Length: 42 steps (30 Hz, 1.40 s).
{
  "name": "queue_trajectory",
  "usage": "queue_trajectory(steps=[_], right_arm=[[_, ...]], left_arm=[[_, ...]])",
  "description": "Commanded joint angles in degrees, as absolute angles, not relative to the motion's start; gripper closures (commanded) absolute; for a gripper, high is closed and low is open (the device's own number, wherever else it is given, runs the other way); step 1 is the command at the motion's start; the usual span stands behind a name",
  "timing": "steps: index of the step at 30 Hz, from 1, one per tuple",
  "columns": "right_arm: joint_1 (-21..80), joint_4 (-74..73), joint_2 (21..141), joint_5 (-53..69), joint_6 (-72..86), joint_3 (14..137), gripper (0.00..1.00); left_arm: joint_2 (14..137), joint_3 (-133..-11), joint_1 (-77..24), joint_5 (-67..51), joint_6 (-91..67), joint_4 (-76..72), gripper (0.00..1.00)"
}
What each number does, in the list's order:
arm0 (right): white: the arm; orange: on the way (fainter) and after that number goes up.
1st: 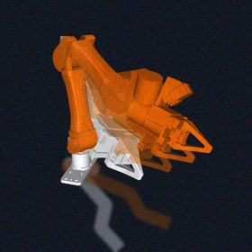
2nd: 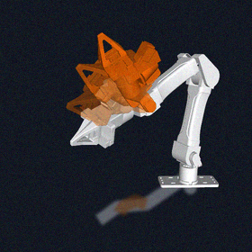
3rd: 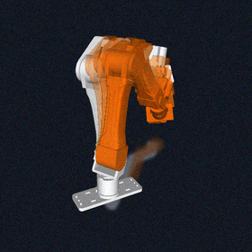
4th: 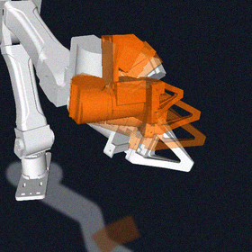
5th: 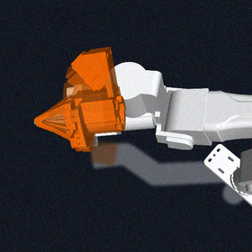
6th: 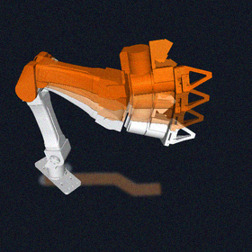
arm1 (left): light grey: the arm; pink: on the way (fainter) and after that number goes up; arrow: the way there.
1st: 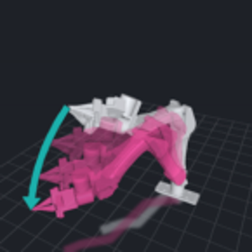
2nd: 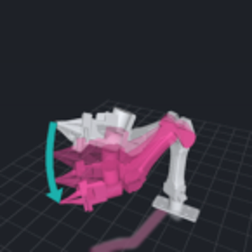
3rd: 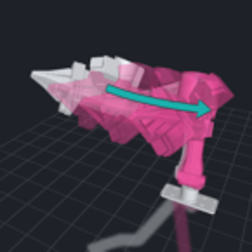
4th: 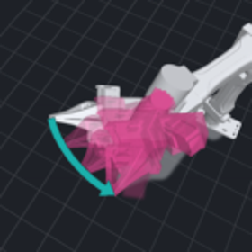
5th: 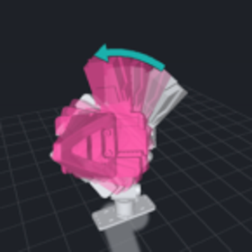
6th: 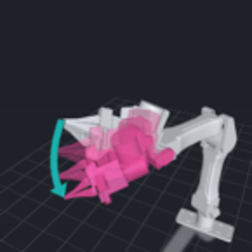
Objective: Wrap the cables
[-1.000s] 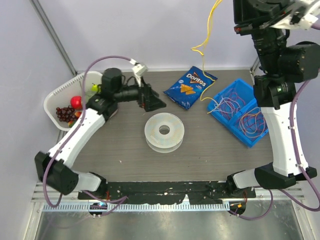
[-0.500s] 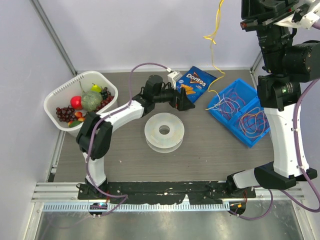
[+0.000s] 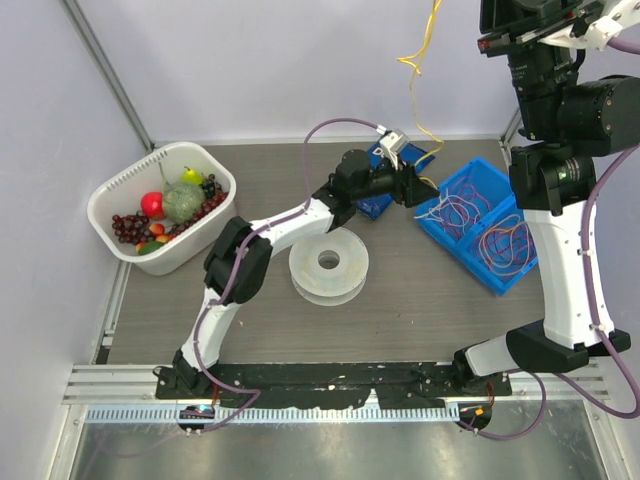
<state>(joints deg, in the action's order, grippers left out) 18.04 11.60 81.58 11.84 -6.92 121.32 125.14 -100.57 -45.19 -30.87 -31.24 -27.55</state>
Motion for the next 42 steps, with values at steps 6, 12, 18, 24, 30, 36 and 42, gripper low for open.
queue_trajectory(steps=[6, 12, 18, 24, 30, 36, 42], right_arm=[[18.19, 13.36, 81.83, 9.93, -8.26, 122.08, 0.99], [18.28, 13.36, 81.21, 10.02, -9.14, 120.41, 0.99], [18.19, 13.27, 79.19, 10.11, -10.11, 115.85, 0.99], [18.11, 11.69, 78.49, 10.55, -10.37, 113.91, 0.99], [18.19, 9.67, 77.61, 11.42, -12.13, 111.89, 0.99], [18.19, 9.58, 78.13, 13.09, -12.04, 112.76, 0.99], [18.19, 8.27, 78.49, 12.48, -11.16, 113.64, 0.99]], left_arm=[[137.1, -118.64, -44.82, -24.08, -33.48, -29.71, 0.88], [142.9, -127.34, -45.96, -21.45, -35.33, -28.83, 1.0], [148.26, -134.99, -48.42, -19.43, -38.84, -29.35, 1.0], [154.59, -145.53, -52.38, -17.41, -39.37, -28.48, 1.0], [156.36, -148.53, -53.44, -14.33, -42.18, -29.79, 1.0], [151.18, -146.08, -53.96, -20.38, -46.75, -31.81, 1.0], [146.34, -133.36, -54.84, -21.45, -53.87, -31.46, 1.0]])
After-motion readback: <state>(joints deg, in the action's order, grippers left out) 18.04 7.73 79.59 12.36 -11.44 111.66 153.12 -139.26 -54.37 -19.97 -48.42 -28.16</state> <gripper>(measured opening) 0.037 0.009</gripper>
